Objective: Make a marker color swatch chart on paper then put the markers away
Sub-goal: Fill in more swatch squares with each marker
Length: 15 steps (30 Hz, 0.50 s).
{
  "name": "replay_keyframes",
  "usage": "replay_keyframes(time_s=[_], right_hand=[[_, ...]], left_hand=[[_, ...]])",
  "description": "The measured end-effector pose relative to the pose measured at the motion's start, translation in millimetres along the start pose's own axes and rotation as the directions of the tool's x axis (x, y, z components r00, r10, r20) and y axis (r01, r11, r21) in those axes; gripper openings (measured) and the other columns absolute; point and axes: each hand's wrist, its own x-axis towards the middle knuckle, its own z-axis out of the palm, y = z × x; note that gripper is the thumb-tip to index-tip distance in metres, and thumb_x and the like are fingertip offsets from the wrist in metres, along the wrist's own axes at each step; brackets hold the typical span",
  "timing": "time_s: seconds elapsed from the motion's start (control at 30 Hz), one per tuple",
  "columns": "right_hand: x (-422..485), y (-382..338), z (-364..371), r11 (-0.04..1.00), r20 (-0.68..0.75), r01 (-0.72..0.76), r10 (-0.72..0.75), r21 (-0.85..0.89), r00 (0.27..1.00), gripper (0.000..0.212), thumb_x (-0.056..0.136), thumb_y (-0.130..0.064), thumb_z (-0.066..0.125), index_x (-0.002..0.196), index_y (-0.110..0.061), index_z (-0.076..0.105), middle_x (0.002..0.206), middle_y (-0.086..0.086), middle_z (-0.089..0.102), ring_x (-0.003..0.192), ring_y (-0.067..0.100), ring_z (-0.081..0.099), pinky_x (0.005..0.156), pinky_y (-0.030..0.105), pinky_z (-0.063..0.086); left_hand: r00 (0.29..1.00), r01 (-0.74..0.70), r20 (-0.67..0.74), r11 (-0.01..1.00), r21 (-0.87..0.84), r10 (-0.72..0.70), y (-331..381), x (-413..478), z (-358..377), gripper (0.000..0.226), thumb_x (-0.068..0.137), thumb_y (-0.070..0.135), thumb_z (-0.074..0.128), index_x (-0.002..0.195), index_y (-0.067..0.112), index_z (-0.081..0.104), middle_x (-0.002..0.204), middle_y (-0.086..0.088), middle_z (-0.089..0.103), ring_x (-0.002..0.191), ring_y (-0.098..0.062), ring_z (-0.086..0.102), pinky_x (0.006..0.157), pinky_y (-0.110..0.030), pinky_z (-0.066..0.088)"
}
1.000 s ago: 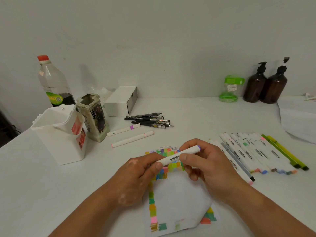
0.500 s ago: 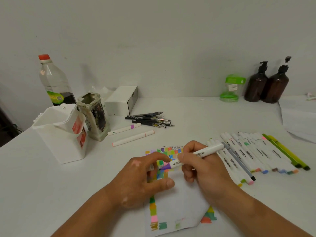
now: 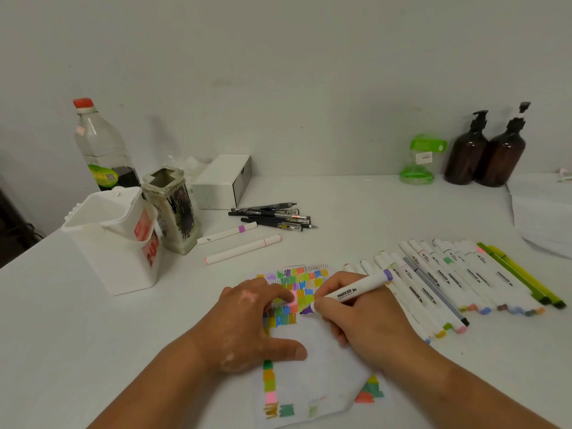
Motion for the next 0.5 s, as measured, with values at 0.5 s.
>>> replay_keyframes(time_s=[0.5], right_hand=[[0.3,-1.0,-0.1,0.991,0.059,0.016,-0.008,-0.134,0.998,0.011,0.084,-0.021,0.073,0.079,-0.031,0.072,0.06,0.001,0.07,0.048,0.009,0.063,0.048,0.018,0.049]], left_hand=[[1.0,0.002,0.008,1.0,0.022,-0.002,1.9,-0.4,-0.8,0.085,0.056,0.09,0.063,0.13,0.052,0.044,0.123,0.02,0.048,0.107,-0.008,0.049,0.096,-0.028,0.048]])
